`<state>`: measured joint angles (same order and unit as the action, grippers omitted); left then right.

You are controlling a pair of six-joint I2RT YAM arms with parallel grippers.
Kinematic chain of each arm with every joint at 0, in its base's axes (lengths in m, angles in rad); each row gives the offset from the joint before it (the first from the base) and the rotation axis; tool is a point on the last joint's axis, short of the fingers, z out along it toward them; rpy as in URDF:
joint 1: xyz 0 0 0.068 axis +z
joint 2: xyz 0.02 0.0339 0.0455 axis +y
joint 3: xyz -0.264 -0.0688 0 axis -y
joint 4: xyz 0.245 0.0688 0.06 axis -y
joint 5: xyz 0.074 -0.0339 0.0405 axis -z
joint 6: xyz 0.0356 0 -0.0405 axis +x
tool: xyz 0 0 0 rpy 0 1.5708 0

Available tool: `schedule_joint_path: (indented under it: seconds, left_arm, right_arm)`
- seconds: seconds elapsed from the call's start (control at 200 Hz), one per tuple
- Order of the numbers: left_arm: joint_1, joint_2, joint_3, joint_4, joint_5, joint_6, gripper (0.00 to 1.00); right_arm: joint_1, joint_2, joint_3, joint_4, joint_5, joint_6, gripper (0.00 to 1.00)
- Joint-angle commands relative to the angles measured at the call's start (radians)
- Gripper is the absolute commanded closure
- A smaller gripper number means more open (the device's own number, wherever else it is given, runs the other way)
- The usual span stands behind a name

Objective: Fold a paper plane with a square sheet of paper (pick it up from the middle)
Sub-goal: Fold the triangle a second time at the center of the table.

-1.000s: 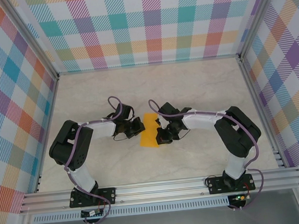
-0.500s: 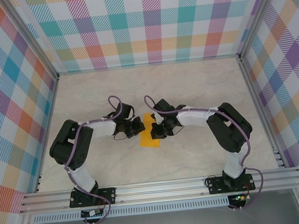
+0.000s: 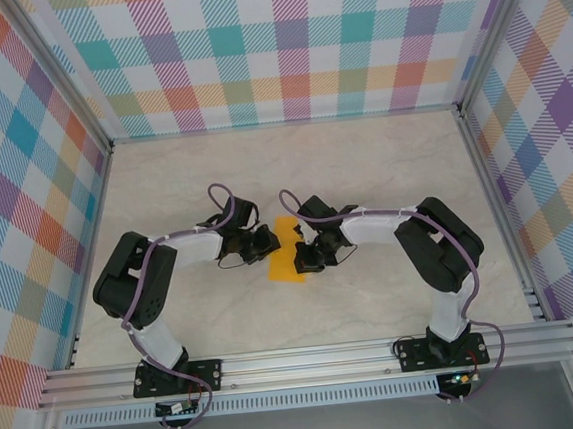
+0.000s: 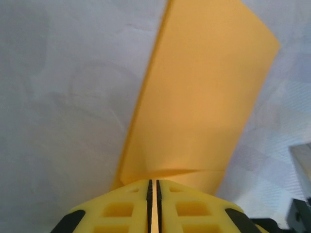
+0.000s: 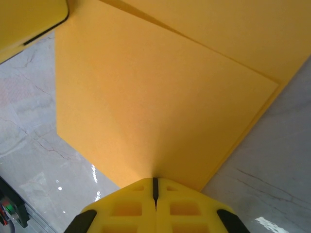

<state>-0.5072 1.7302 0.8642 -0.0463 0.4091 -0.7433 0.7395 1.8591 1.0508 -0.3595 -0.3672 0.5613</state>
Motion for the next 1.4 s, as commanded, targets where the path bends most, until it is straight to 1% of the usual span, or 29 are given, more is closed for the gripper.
schedule_joint_path:
  seconds: [0.0,0.13,0.305,0.405,0.665,0.77,0.905,1.105,1.17,1.265,1.395]
  left_arm:
    - [-0.032,-0.093,-0.050,0.037,0.018,-0.062,0.83]
    - [-0.057,-0.096,-0.105,0.113,0.033,-0.118,0.81]
    - [-0.106,-0.040,-0.096,0.126,0.039,-0.130,0.88]
    - [-0.109,-0.019,-0.097,0.129,0.037,-0.136,0.92]
    - [-0.111,0.021,-0.090,0.104,0.049,-0.133,0.95]
    - [-0.109,0.031,-0.084,0.083,0.019,-0.128,0.96]
    - [-0.097,0.028,-0.084,0.074,-0.015,-0.126,0.96]
    - [-0.049,0.020,-0.075,0.077,-0.025,-0.087,0.95]
    - [-0.029,0.026,-0.077,0.107,-0.018,-0.053,0.95]
    - [-0.012,0.040,-0.082,0.133,-0.047,0.008,0.95]
    - [0.031,0.066,-0.103,0.204,-0.021,0.008,0.95]
  right_arm:
    - [0.001,0.023,-0.015,-0.055,0.031,0.002,0.98]
    - [0.001,0.029,-0.018,-0.046,0.026,0.009,0.98]
    - [0.001,0.029,-0.020,-0.046,0.028,0.008,0.98]
    - [0.001,0.029,-0.021,-0.047,0.031,0.007,0.98]
    - [0.001,0.032,-0.022,-0.050,0.035,0.006,0.98]
    - [0.001,0.038,-0.025,-0.059,0.036,0.005,0.98]
    - [0.002,0.044,-0.029,-0.091,0.062,-0.008,0.98]
    - [0.001,0.061,-0.060,-0.115,0.080,-0.040,0.99]
    - [0.001,0.063,-0.071,-0.118,0.085,-0.047,0.99]
    - [0.001,0.063,-0.078,-0.118,0.081,-0.047,0.99]
    - [0.002,0.060,-0.083,-0.110,0.077,-0.042,0.99]
